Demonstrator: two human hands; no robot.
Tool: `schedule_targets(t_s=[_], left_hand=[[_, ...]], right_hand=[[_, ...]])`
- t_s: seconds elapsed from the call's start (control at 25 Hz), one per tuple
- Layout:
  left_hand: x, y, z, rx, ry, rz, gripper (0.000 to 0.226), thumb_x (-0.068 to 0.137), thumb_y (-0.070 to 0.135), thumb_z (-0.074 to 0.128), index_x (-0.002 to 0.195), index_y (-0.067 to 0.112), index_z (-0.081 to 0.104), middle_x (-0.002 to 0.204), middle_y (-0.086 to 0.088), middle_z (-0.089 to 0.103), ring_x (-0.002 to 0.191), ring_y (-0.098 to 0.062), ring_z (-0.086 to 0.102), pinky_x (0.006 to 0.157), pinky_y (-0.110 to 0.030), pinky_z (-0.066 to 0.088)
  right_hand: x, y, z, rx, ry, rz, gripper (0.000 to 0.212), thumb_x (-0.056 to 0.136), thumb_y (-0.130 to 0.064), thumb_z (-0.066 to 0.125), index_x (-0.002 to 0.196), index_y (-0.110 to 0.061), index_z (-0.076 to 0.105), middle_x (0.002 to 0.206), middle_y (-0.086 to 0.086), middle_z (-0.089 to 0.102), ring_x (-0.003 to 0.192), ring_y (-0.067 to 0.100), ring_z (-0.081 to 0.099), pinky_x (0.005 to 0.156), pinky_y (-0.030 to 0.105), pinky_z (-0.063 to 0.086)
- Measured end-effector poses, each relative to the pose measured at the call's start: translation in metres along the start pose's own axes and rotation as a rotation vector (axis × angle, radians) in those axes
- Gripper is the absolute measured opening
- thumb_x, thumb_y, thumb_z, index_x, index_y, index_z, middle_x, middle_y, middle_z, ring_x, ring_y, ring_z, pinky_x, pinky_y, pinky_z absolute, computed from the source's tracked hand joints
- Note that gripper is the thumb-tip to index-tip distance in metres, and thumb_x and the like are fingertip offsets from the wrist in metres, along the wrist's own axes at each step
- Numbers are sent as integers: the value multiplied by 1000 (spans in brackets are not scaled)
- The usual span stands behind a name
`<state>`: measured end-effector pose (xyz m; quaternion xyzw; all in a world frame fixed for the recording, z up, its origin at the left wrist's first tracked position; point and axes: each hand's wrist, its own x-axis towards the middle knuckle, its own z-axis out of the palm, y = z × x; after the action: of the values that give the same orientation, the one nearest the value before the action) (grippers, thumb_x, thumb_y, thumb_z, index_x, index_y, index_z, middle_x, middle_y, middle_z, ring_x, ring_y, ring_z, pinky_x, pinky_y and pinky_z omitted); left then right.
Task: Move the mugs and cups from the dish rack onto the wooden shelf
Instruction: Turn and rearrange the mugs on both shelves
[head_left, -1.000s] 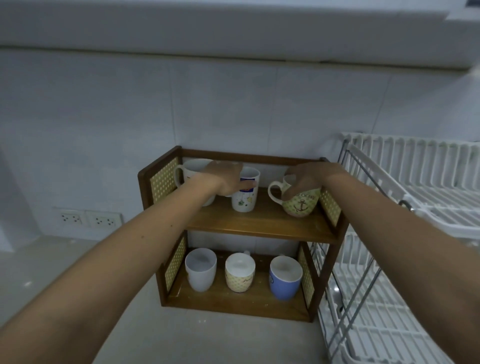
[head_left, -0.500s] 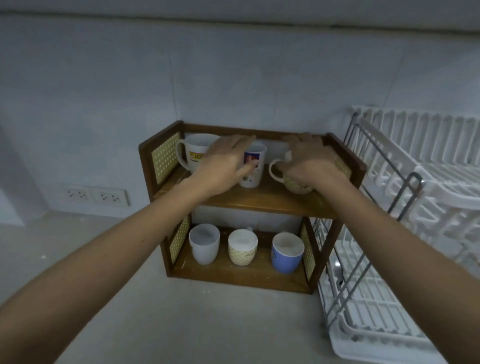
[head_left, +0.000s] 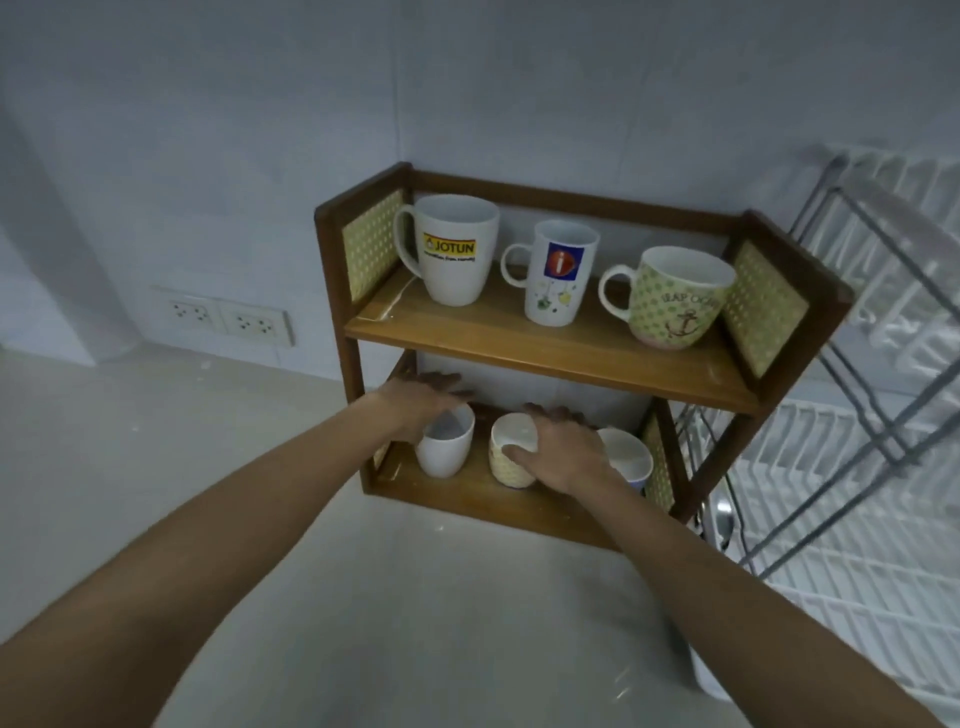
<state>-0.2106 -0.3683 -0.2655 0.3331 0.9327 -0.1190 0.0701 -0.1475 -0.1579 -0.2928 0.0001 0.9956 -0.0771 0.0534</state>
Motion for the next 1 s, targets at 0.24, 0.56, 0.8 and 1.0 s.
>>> schedule_targets(t_s=[0.24, 0.56, 0.8, 1.0], left_hand=[[27, -17, -2, -224, -275, -62, 92, 72, 30, 79, 145, 34, 23, 150, -3, 33, 138, -29, 30, 107, -46, 34], [37, -8, 6, -168, -166, -317, 101, 70, 81, 46, 148, 23, 19, 155, -8, 26, 140, -30, 27, 108, -43, 30], [37, -18, 2, -369, -201, -219, 93, 74, 56, 70, 148, 26, 23, 153, -6, 31, 138, -28, 30, 107, -42, 33], [37, -20, 6, -364, -152, -254, 91, 70, 53, 72, 145, 27, 29, 148, -7, 37, 133, -29, 37, 104, -44, 40]], right_hand=[[38, -5, 14, -55, -141, 4, 84, 77, -65, 56, 146, -31, 22, 148, 11, 35, 131, 34, 38, 104, 45, 37], [48, 8, -2, -56, -293, -154, 84, 71, -53, 64, 141, -37, 22, 143, 5, 40, 125, 30, 43, 94, 42, 39], [52, -3, 5, -181, -213, -61, 90, 67, -68, 64, 139, -24, 34, 137, 8, 49, 121, 31, 49, 97, 44, 41], [57, 11, -7, -128, -328, -202, 84, 69, -33, 78, 140, -28, 34, 137, 8, 46, 119, 29, 49, 92, 40, 47]])
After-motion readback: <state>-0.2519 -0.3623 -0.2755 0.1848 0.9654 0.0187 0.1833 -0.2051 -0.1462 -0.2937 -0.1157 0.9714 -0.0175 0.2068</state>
